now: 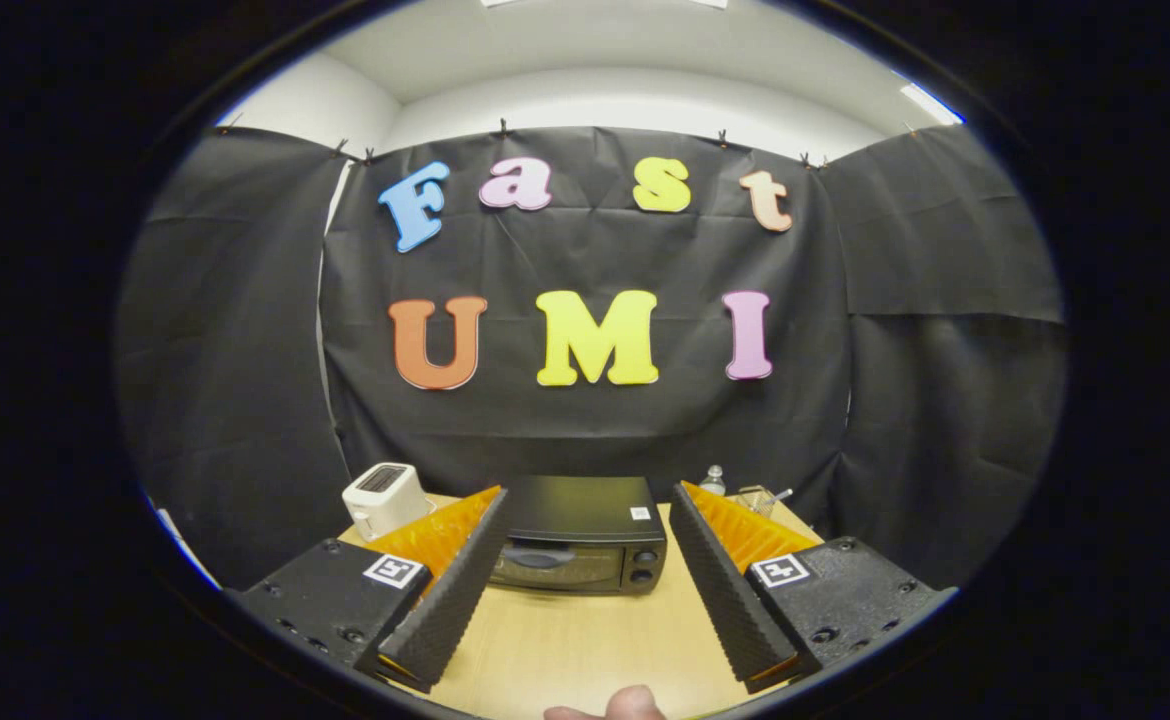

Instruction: Open the toaster oven, put the food inside, and close the toaster oven door.

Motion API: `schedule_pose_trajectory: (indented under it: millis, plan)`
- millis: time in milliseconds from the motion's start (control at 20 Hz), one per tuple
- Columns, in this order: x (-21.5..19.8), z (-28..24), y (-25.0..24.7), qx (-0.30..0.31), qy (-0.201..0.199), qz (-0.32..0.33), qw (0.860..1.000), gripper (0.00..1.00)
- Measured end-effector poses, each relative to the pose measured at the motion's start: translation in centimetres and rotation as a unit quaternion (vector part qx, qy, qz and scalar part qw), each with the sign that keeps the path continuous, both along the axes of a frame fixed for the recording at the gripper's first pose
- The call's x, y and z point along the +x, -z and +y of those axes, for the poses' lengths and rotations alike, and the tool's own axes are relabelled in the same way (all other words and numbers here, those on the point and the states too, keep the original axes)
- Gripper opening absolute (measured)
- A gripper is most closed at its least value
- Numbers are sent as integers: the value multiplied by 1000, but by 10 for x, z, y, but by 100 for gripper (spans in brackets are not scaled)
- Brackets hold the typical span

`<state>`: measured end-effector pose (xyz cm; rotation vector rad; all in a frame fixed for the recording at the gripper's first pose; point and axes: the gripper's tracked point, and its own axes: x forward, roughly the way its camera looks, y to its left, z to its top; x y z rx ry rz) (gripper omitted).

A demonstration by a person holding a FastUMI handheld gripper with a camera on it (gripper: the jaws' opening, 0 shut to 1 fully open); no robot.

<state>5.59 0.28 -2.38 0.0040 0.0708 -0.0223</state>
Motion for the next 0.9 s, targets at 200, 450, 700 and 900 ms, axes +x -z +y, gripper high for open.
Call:
schedule_pose_trajectory:
  millis: [200,450,700,900]
  plan:
    - [27,2,20,9,-1,20,1000,100]
    - [82,11,58,15,-9,55,998,100]
    - [152,30,112,18,-26,103,994,100]
    - [192,42,154,12,-34,142,989,100]
